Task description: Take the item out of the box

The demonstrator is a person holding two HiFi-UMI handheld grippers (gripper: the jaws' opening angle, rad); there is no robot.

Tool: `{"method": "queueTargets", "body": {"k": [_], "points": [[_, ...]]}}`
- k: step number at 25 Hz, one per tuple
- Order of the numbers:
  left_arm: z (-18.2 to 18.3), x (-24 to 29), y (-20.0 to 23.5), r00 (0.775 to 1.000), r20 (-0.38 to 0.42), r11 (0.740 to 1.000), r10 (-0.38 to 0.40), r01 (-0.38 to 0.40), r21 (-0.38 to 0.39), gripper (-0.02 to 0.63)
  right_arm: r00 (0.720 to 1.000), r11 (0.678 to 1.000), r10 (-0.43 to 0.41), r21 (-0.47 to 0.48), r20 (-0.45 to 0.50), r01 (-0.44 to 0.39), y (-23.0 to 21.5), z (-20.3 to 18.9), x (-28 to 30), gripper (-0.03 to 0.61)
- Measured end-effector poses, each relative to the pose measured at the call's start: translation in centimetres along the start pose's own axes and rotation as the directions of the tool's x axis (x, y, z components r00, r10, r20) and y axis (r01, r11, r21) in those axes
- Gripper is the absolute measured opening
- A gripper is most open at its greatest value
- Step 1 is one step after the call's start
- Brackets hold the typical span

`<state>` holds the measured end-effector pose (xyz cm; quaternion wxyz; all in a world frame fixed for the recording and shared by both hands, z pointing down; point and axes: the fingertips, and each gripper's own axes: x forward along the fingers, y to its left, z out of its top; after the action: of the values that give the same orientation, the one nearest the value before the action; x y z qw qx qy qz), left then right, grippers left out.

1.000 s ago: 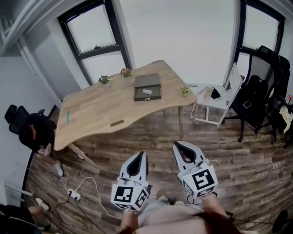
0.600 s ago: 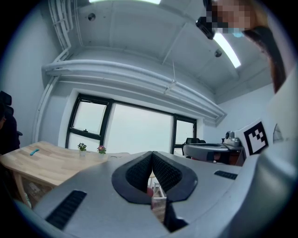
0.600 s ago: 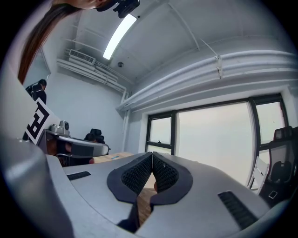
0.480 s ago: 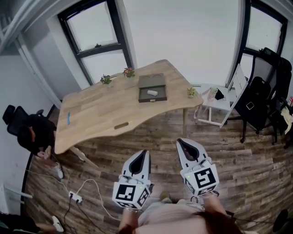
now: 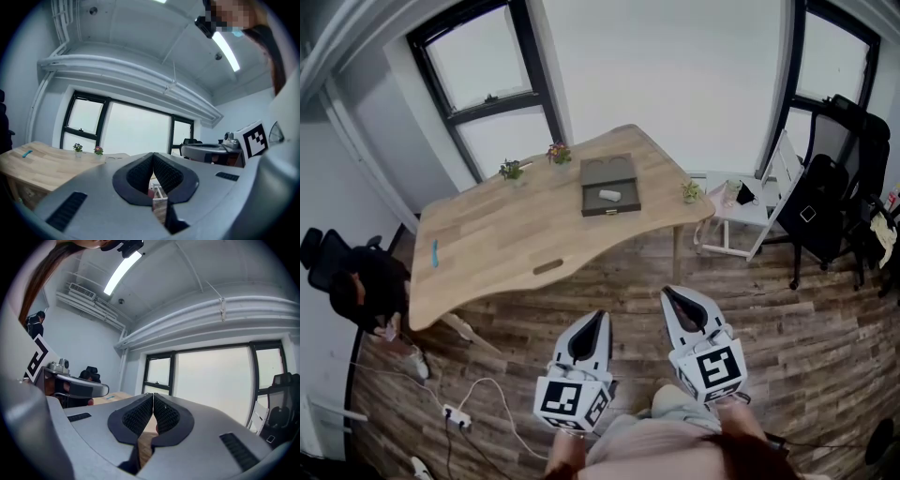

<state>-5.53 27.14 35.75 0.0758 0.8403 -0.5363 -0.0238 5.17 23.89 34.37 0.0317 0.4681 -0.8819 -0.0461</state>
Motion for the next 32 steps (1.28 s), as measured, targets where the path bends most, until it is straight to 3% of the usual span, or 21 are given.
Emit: {"method": "queueTargets", "body": {"k": [21,32], "points": [[0.1,8.9,3.6,0.999,-0.019,1.0,-0.031,0.031,0.005,0.002,1.0,1.0,-0.008,0.022,-0.01,0.008,-4.9,-1.4,8.1,0.001],[0.9,15.4,6.0,0.999,-0.034,1.0,-0.017,0.017,0.008,0.002,0.999,0.999,0.041,0.031,0.006,-0.041,-8.1,-1.7,13.8,0.002]]}}
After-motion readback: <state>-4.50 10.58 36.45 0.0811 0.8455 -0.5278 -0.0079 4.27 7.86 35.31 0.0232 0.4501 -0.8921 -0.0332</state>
